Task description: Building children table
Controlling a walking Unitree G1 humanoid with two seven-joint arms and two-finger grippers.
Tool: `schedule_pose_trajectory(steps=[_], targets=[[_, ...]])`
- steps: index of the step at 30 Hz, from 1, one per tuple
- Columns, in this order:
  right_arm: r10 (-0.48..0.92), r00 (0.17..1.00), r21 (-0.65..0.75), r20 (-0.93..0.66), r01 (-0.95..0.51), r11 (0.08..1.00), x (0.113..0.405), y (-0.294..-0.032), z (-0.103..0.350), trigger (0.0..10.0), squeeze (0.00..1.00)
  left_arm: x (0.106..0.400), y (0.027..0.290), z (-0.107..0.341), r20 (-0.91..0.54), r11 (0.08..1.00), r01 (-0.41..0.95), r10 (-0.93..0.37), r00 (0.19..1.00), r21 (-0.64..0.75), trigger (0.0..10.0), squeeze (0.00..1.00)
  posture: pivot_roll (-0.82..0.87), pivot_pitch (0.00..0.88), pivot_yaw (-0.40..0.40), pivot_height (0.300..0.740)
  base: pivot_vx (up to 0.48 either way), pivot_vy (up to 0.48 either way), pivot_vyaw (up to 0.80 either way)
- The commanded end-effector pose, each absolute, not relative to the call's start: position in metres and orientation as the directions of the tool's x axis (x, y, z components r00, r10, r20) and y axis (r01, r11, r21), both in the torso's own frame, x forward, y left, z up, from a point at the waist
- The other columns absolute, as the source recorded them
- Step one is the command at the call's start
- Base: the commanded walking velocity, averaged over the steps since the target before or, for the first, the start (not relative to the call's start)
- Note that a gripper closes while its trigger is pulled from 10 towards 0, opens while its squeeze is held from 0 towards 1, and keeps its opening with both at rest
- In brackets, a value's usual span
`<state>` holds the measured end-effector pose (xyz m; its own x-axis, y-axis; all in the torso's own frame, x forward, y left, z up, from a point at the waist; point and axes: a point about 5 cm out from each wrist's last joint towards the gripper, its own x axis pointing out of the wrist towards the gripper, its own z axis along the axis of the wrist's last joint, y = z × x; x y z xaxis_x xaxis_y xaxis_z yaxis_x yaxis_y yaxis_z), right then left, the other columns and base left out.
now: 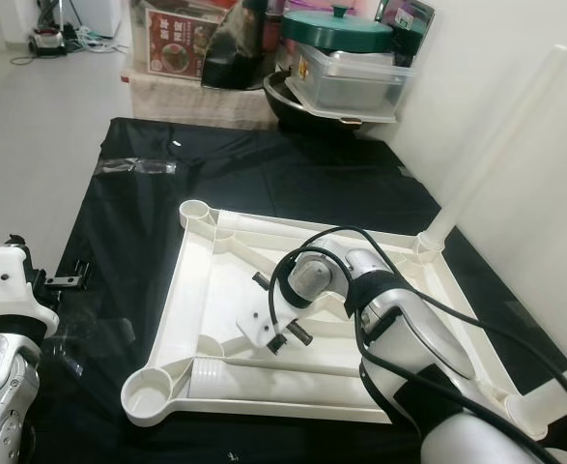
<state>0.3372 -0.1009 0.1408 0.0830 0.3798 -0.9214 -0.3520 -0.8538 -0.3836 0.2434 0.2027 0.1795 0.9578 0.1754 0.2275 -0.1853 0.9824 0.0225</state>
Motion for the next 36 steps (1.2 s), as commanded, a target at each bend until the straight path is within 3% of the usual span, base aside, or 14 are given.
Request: schedule_pose_trajectory(steps=[1,9,17,18,19,20,21,22,24,27,29,30,32,36], targets=[[0.304,0.095,-0.317,-0.948,-0.217,-0.923,0.335,-0.103,0.140,0.0,0.00,0.245,0.200,0.176,0.220,0.983,-0.183,0.173,0.960,0.024,10.0,0.00,0.13,0.000,-0.174,0.740,0.000,0.000,0.00],[0.408,0.104,-0.406,-0.907,0.036,-0.913,0.333,-0.071,0.162,0.0,0.00,0.246,0.199,0.176,0.222,0.983,-0.185,0.176,0.959,0.019,10.0,0.00,0.13,0.000,-0.175,0.740,0.000,0.000,0.00],[0.503,0.085,-0.504,-0.860,0.013,-0.864,0.333,-0.068,0.163,0.0,0.00,0.247,0.198,0.175,0.220,0.983,-0.186,0.178,0.959,0.013,10.0,0.00,0.12,0.000,-0.179,0.740,0.000,0.000,0.00],[0.561,0.118,-0.571,-0.819,-0.071,-0.818,0.337,-0.068,0.163,1.7,0.00,0.247,0.198,0.175,0.219,0.982,-0.186,0.179,0.959,0.012,10.0,0.00,0.12,0.000,-0.181,0.740,0.000,0.000,0.00],[0.561,0.118,-0.571,-0.819,-0.071,-0.818,0.337,-0.068,0.163,1.7,0.00,0.247,0.198,0.175,0.219,0.982,-0.186,0.179,0.959,0.012,10.0,0.00,0.12,0.000,-0.181,0.740,0.000,0.000,0.00],[0.606,0.153,-0.625,-0.780,-0.183,-0.759,0.342,-0.067,0.165,10.0,0.00,0.247,0.198,0.175,0.219,0.982,-0.188,0.181,0.959,0.010,10.0,0.00,0.12,0.000,-0.178,0.740,0.000,0.000,0.00],[0.706,0.201,-0.704,-0.679,-0.450,-0.550,0.354,-0.064,0.175,10.0,1.00,0.246,0.199,0.174,0.217,0.982,-0.190,0.183,0.959,0.009,10.0,0.00,0.12,0.000,-0.176,0.740,0.000,0.000,0.00],[0.706,0.201,-0.704,-0.679,-0.450,-0.550,0.354,-0.064,0.175,10.0,1.00,0.246,0.199,0.174,0.217,0.982,-0.190,0.183,0.959,0.009,10.0,0.00,0.12,0.000,-0.176,0.740,0.000,0.000,0.00],[0.769,0.219,-0.714,-0.600,-0.580,-0.392,0.360,-0.062,0.186,10.0,1.00,0.246,0.199,0.173,0.216,0.982,-0.190,0.183,0.959,0.009,10.0,0.00,0.11,0.000,-0.173,0.740,0.000,0.000,0.00],[0.788,0.227,-0.716,-0.573,-0.607,-0.345,0.362,-0.062,0.189,10.0,1.00,0.246,0.200,0.173,0.215,0.982,-0.189,0.183,0.959,0.009,10.0,0.00,0.11,0.000,-0.173,0.740,0.000,0.000,0.00],[0.875,0.328,-0.712,-0.355,-0.701,-0.027,0.374,-0.055,0.210,10.0,1.00,0.246,0.201,0.174,0.214,0.982,-0.191,0.185,0.959,0.007,10.0,0.00,0.11,0.000,-0.158,0.740,0.000,0.000,0.00],[0.875,0.328,-0.712,-0.355,-0.701,-0.027,0.374,-0.055,0.210,10.0,1.00,0.246,0.201,0.174,0.214,0.982,-0.191,0.185,0.959,0.007,10.0,0.00,0.11,0.000,-0.158,0.740,0.000,0.000,0.00],[0.893,0.397,-0.655,-0.212,-0.736,0.172,0.380,-0.056,0.216,10.0,1.00,0.245,0.202,0.174,0.214,0.981,-0.192,0.187,0.959,0.003,10.0,0.00,0.11,0.000,-0.152,0.740,0.000,0.000,0.00],[0.898,0.415,-0.597,-0.148,-0.761,0.253,0.380,-0.058,0.212,10.0,1.00,0.244,0.203,0.174,0.209,0.982,-0.191,0.186,0.960,0.002,10.0,0.00,0.12,0.000,-0.147,0.740,0.000,0.000,0.00]])
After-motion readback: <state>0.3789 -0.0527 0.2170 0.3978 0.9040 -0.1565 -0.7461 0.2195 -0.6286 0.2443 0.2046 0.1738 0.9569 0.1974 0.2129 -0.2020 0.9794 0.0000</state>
